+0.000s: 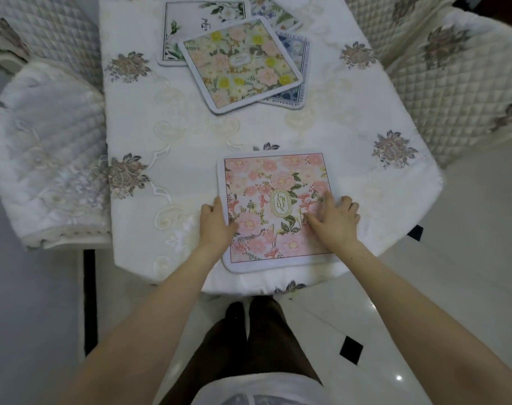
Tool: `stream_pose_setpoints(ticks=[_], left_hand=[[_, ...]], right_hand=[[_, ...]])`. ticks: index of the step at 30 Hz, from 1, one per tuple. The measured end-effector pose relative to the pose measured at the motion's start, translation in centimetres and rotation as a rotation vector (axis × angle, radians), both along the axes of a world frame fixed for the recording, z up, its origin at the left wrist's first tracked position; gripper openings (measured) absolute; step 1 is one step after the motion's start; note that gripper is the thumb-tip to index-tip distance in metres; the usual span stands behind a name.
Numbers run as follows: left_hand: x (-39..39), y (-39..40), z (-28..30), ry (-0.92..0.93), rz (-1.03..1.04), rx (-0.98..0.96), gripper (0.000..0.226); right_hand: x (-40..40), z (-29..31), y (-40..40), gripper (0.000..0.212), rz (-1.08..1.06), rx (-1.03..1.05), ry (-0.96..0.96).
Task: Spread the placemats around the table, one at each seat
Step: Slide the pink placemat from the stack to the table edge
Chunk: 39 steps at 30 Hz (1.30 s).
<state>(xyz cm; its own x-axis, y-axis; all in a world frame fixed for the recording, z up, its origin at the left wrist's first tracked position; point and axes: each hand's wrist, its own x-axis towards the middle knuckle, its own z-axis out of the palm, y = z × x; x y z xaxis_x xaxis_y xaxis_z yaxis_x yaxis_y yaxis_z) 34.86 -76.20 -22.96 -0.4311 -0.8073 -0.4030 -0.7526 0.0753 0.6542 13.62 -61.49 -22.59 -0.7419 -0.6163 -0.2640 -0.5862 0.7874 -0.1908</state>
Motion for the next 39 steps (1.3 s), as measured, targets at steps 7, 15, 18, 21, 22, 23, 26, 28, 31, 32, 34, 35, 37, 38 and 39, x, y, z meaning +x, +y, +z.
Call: stream_pose_setpoints(ticks=[7,15,18,21,22,23,26,28,31,32,34,35,37,38,39], left_hand=[[1.2,3.4,0.2,-0.051,-0.023,0.028,0.082],[1.2,5.9,0.0,-0.082,0.019,0.017,0.086],[0.8,6.5,0.1,-0.155,-0.003,-0.042,0.084],[0.6,7.2,0.3,-0.287,-0.06,-0.22,0.068],[0.6,7.5,0.4,-0.305,-0.088,-0.286,0.061],[0.5,7.9,0.4,-0.307,-0.124,-0.342,0.056],[0.1,8.9,0.2,-0.303,-0.257,-0.427,0.054],[0.0,9.2,0.1,-0.317,-0.285,-0.439,0.056],[-0.2,9.0,0.6,-0.331,-0.309,-0.429,0.051],[-0.2,8.8,0.9,-0.324,-0.317,-0.423,0.046],[-0.3,8.2,1.9,-0.284,-0.327,-0.42,0.042],[-0.4,7.8,2.5,-0.258,-0.331,-0.425,0.043],[-0.7,7.0,4.1,-0.207,-0.339,-0.447,0.047],[-0.9,6.5,4.9,-0.184,-0.343,-0.464,0.048],[-1.1,6.1,5.8,-0.162,-0.349,-0.484,0.049]], right_hand=[[1.2,0.5,2.1,0.069,0.004,0.009,-0.038],[0.5,0.5,4.4,0.067,0.061,-0.008,-0.041],[0.1,0.4,5.1,0.067,0.099,-0.016,-0.028],[-0.1,0.3,5.3,0.069,0.164,0.022,0.013],[-0.1,0.3,5.4,0.069,0.188,0.034,0.029],[0.0,0.2,5.5,0.067,0.227,0.037,0.05],[0.2,0.0,5.6,0.055,0.397,0.024,0.079],[0.4,0.0,5.6,0.052,0.429,0.005,0.03],[0.5,0.7,5.5,0.05,0.407,-0.023,-0.013],[0.4,1.1,5.4,0.048,0.399,-0.032,-0.017],[0.4,2.1,4.9,0.048,0.37,-0.062,-0.034],[0.4,2.7,4.7,0.05,0.356,-0.078,-0.043],[0.4,4.1,4.2,0.051,0.338,-0.114,-0.048],[0.4,4.9,3.9,0.051,0.332,-0.136,-0.043],[0.5,5.7,3.6,0.051,0.327,-0.159,-0.035]])
